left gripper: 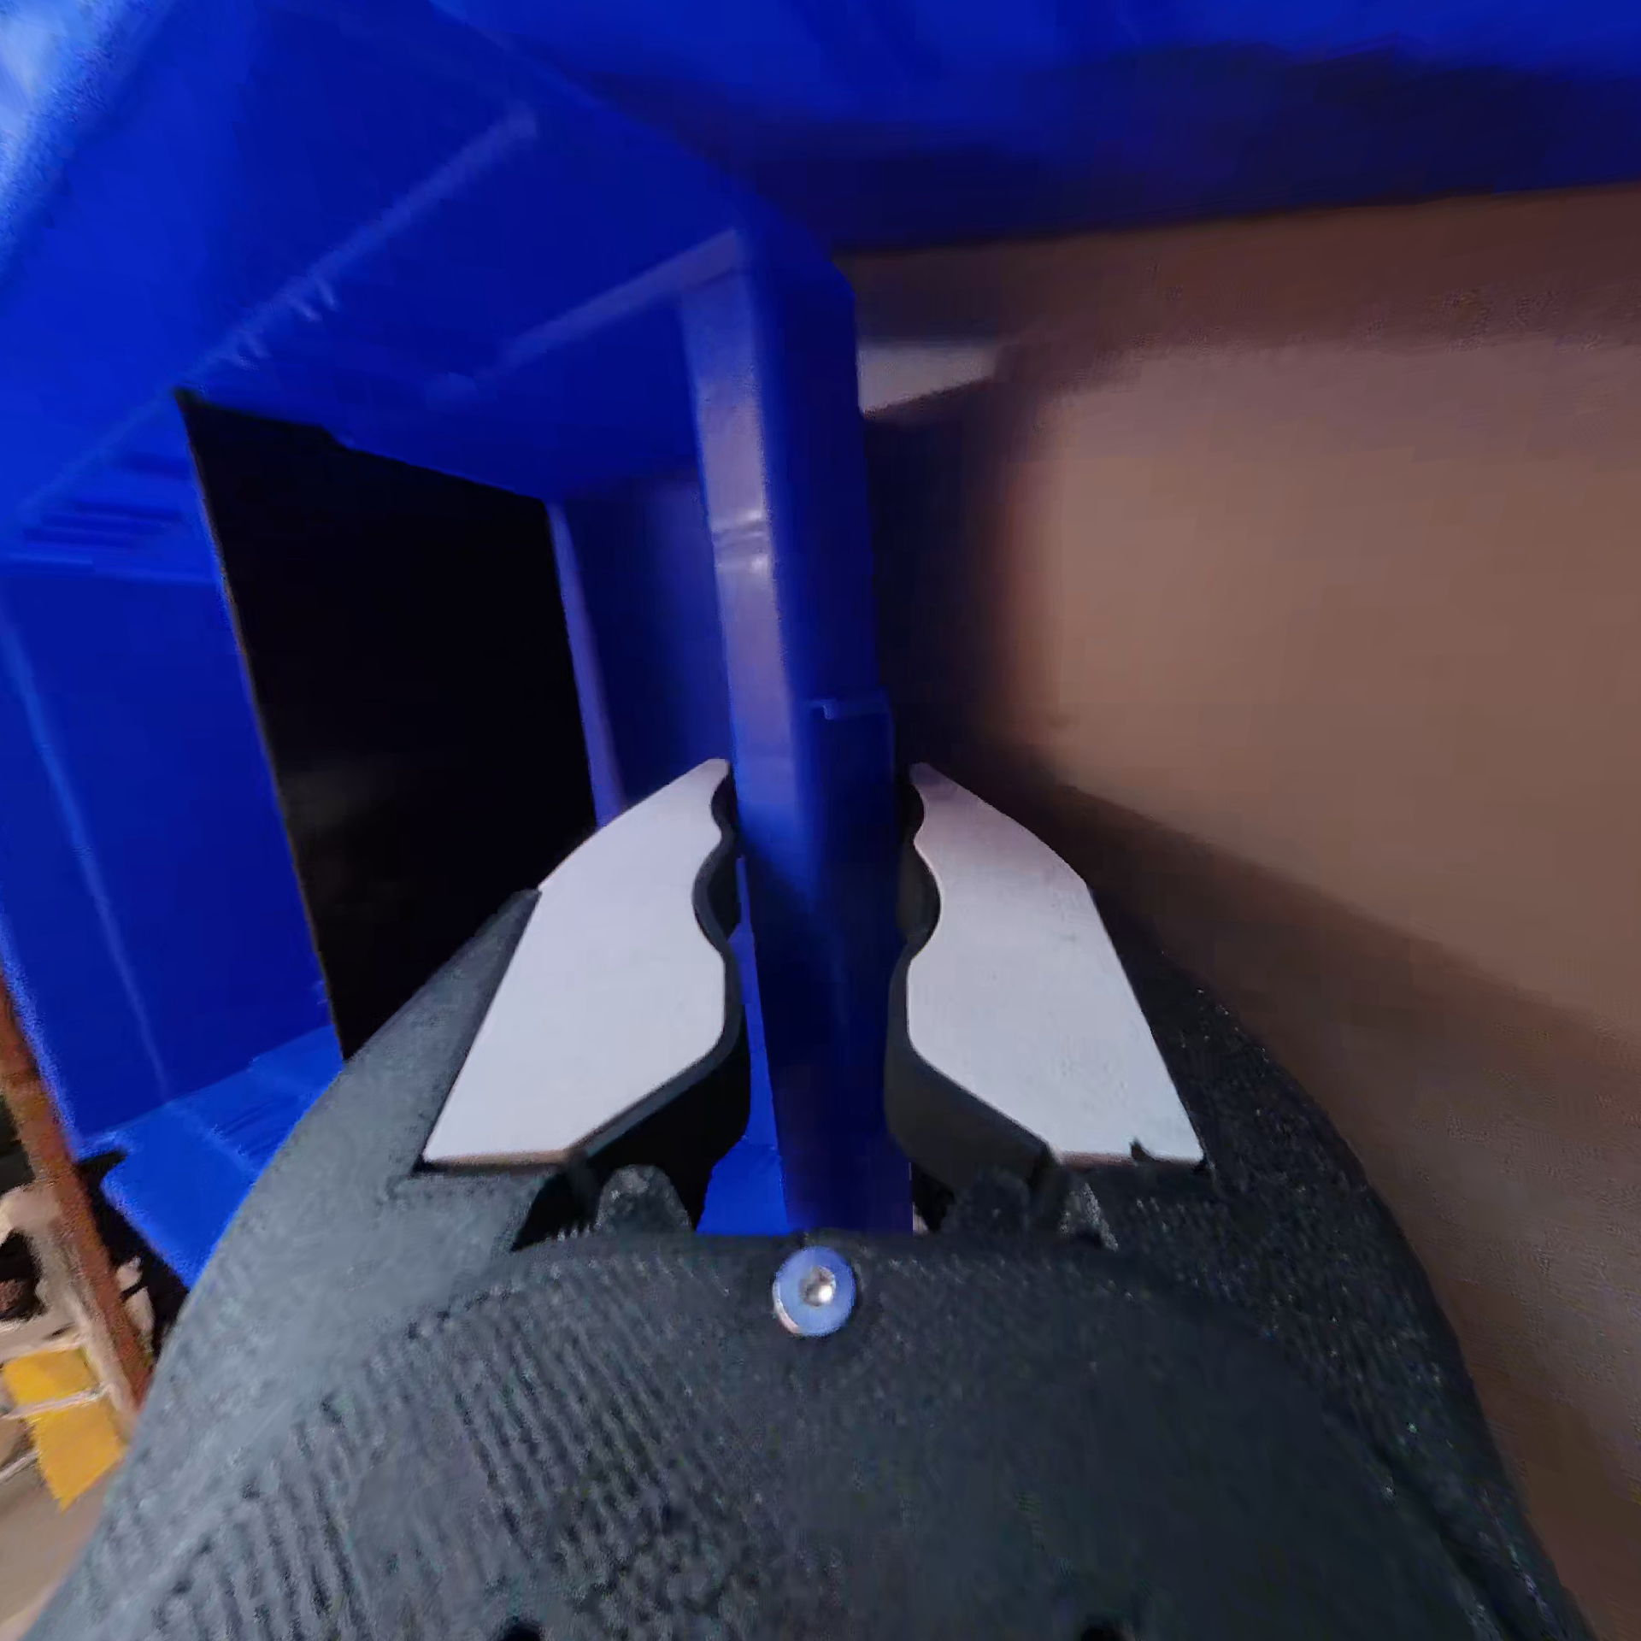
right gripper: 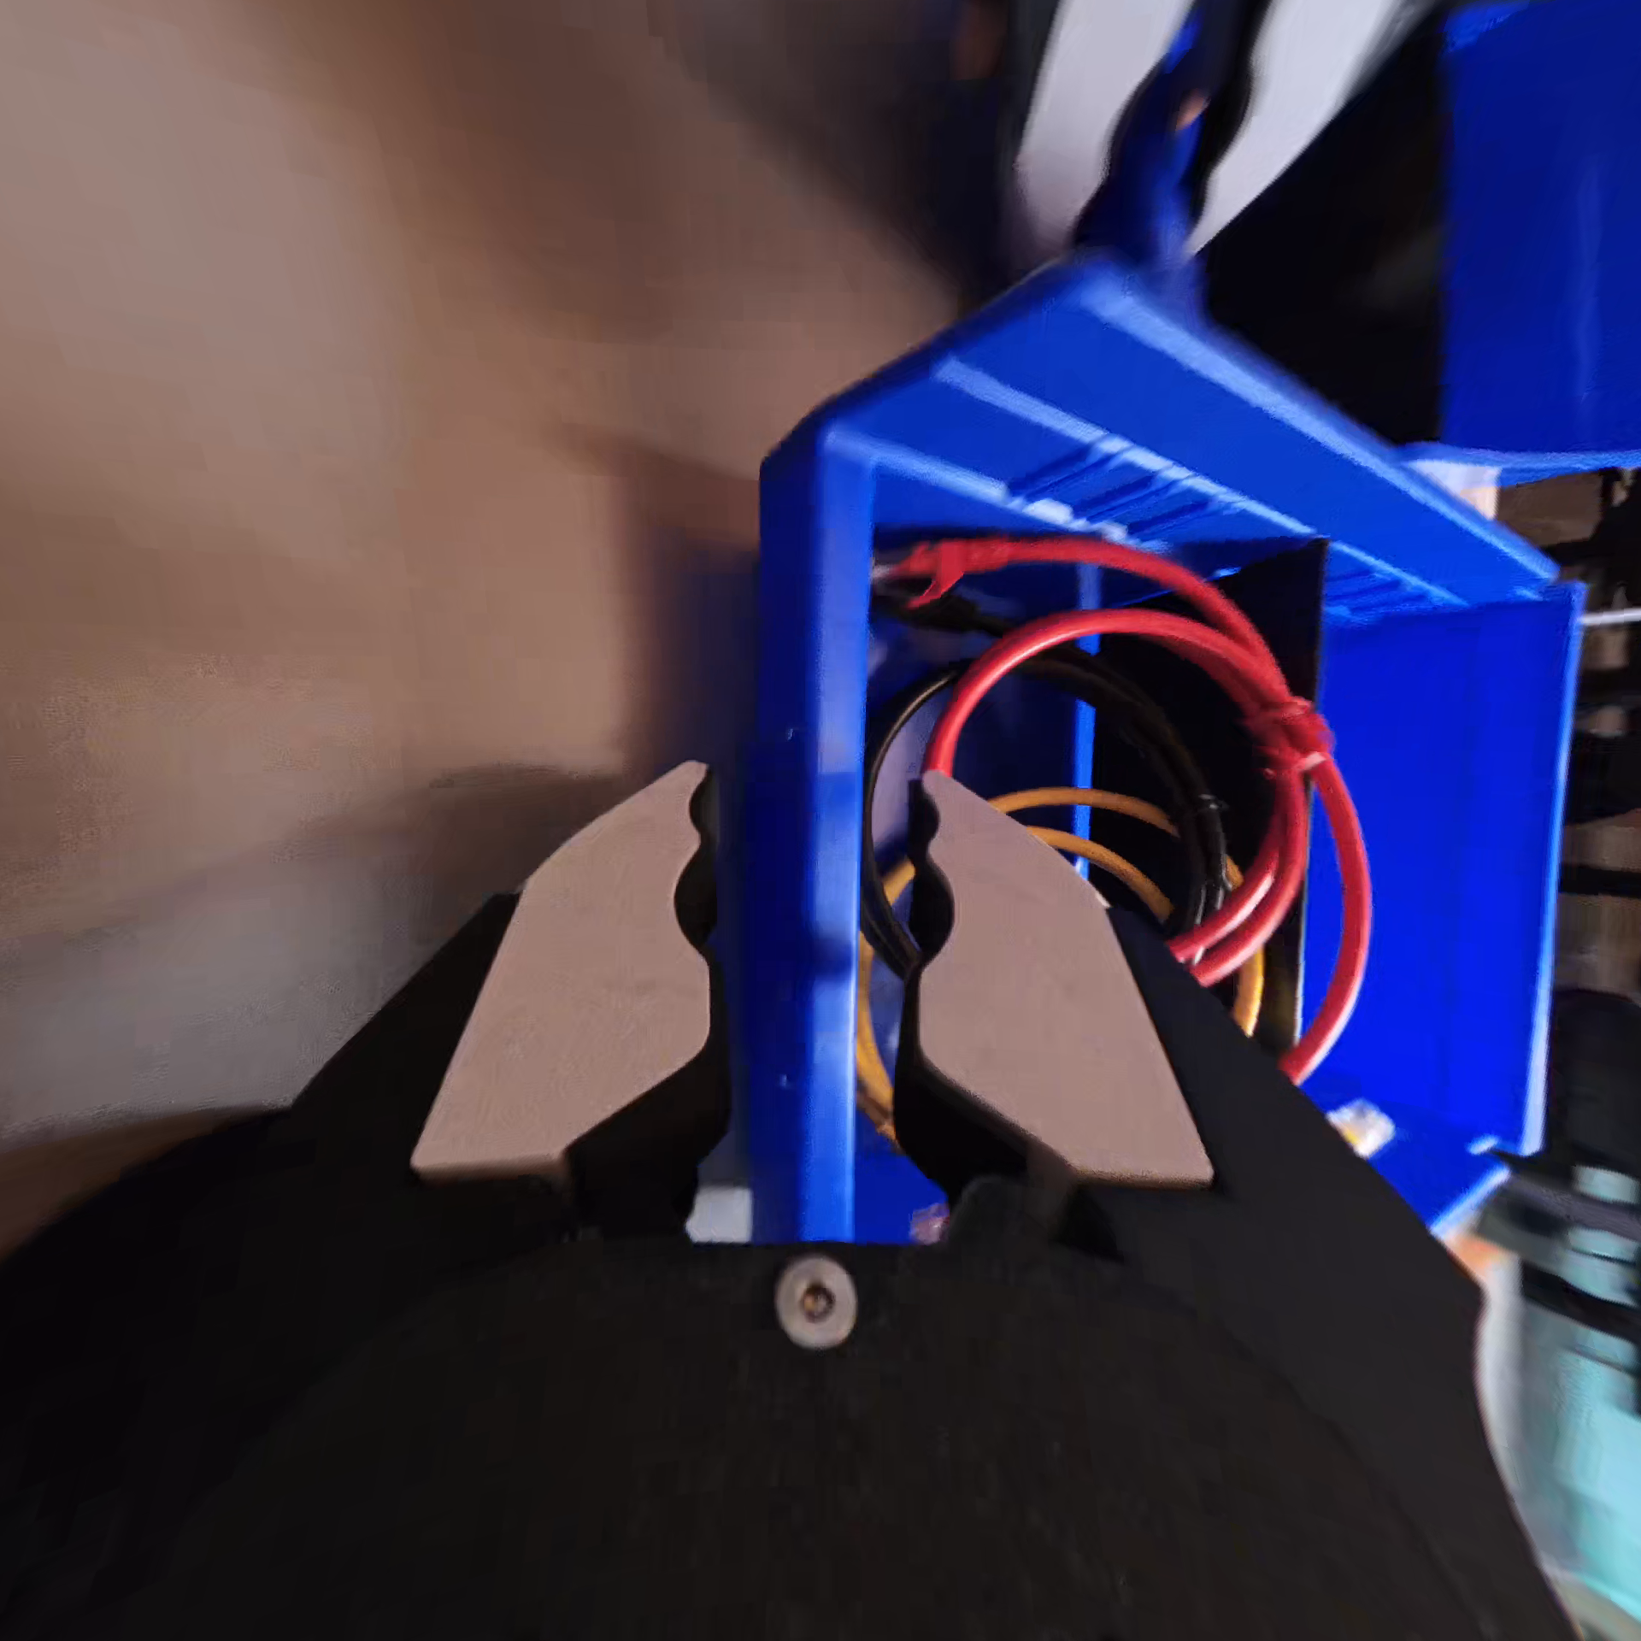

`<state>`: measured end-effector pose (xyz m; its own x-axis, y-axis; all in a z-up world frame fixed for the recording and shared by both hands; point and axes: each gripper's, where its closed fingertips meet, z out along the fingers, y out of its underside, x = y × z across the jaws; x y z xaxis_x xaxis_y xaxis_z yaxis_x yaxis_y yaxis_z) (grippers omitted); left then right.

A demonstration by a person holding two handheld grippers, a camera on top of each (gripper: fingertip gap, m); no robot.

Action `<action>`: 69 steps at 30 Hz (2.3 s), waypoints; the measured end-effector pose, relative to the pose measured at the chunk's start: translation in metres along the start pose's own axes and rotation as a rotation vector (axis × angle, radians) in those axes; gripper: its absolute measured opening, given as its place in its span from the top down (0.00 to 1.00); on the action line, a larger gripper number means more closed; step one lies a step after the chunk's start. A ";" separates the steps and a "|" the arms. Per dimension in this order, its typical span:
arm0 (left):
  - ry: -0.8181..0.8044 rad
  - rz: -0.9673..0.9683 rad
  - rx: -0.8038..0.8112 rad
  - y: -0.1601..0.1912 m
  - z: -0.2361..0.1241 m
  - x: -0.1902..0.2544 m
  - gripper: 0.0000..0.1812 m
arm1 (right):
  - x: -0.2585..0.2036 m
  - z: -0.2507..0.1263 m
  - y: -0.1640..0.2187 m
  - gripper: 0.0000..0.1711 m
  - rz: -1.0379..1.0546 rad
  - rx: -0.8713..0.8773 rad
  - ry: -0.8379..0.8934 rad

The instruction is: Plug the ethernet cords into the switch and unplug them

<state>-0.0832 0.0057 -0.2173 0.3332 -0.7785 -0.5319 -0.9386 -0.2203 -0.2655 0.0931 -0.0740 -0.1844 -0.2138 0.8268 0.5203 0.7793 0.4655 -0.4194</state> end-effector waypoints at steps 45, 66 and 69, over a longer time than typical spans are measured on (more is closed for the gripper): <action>-0.670 -1.042 0.769 -0.016 -0.256 -0.060 0.93 | 0.141 -0.123 -0.099 0.88 0.763 0.598 0.644; -0.908 -1.372 0.258 0.298 -0.231 0.020 0.97 | 0.068 0.155 -0.283 0.88 0.735 0.529 0.139; -0.856 -1.396 0.235 0.304 -0.209 0.025 0.97 | 0.063 0.171 -0.273 0.86 0.739 0.499 0.134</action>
<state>-0.3790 -0.2035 -0.1427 0.8782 0.4771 -0.0334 0.1144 -0.2774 -0.9539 -0.2339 -0.0945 -0.1646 0.3355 0.9402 0.0589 0.3376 -0.0617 -0.9393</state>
